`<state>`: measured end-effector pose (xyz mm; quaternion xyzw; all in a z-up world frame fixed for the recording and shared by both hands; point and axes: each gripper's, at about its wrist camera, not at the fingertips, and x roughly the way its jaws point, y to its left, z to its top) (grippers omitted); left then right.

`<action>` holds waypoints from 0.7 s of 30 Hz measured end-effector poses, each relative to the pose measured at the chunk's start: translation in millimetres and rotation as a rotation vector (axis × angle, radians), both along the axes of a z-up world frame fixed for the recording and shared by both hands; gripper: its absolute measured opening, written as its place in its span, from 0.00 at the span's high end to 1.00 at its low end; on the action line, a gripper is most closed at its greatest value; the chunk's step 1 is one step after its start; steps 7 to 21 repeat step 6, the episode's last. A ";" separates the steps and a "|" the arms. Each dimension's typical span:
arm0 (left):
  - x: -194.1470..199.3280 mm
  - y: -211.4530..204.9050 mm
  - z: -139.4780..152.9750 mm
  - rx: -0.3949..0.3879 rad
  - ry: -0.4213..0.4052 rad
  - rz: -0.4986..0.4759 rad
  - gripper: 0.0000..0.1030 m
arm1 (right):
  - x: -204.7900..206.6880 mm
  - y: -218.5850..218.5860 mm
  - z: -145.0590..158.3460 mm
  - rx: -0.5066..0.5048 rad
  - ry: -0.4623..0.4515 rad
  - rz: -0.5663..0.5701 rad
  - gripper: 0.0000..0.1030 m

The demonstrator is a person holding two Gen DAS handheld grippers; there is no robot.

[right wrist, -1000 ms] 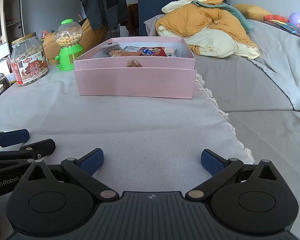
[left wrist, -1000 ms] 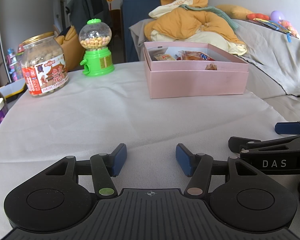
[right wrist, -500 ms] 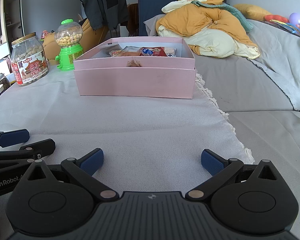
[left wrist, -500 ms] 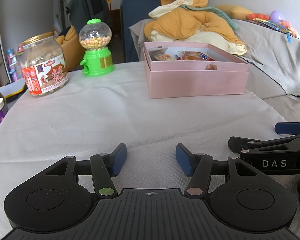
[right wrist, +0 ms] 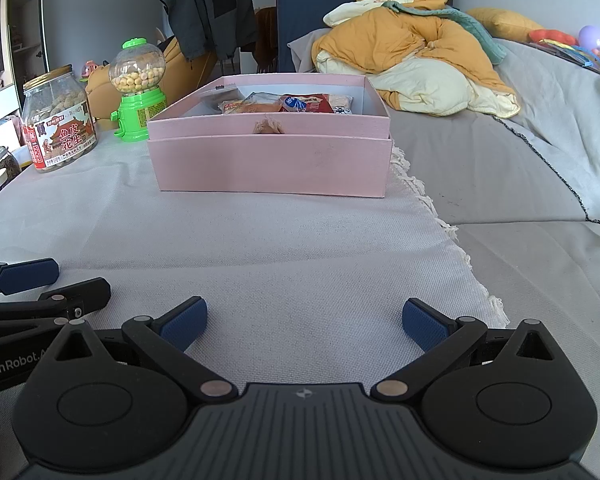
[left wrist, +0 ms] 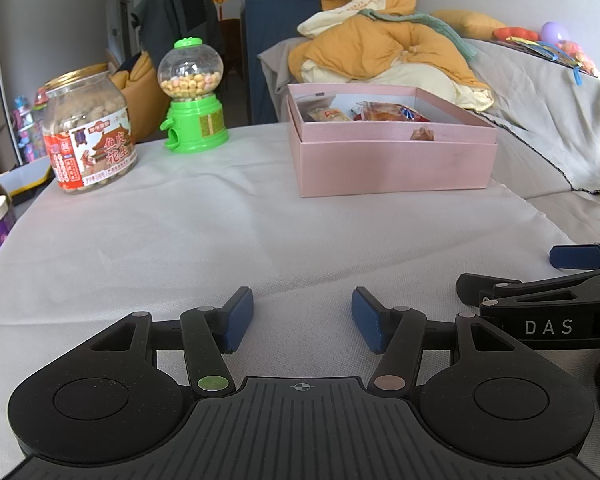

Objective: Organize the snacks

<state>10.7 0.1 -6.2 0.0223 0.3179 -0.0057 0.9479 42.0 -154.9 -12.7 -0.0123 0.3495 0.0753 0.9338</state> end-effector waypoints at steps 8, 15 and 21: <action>-0.4 -0.8 0.2 0.001 0.000 -0.001 0.40 | -0.2 -0.1 0.1 0.000 0.000 0.000 0.00; -0.4 -0.8 0.2 0.001 0.000 -0.001 0.40 | -0.2 -0.1 0.1 0.000 0.000 0.000 0.00; -0.4 -0.8 0.2 0.001 0.000 -0.001 0.40 | -0.2 -0.1 0.1 0.000 0.000 0.000 0.00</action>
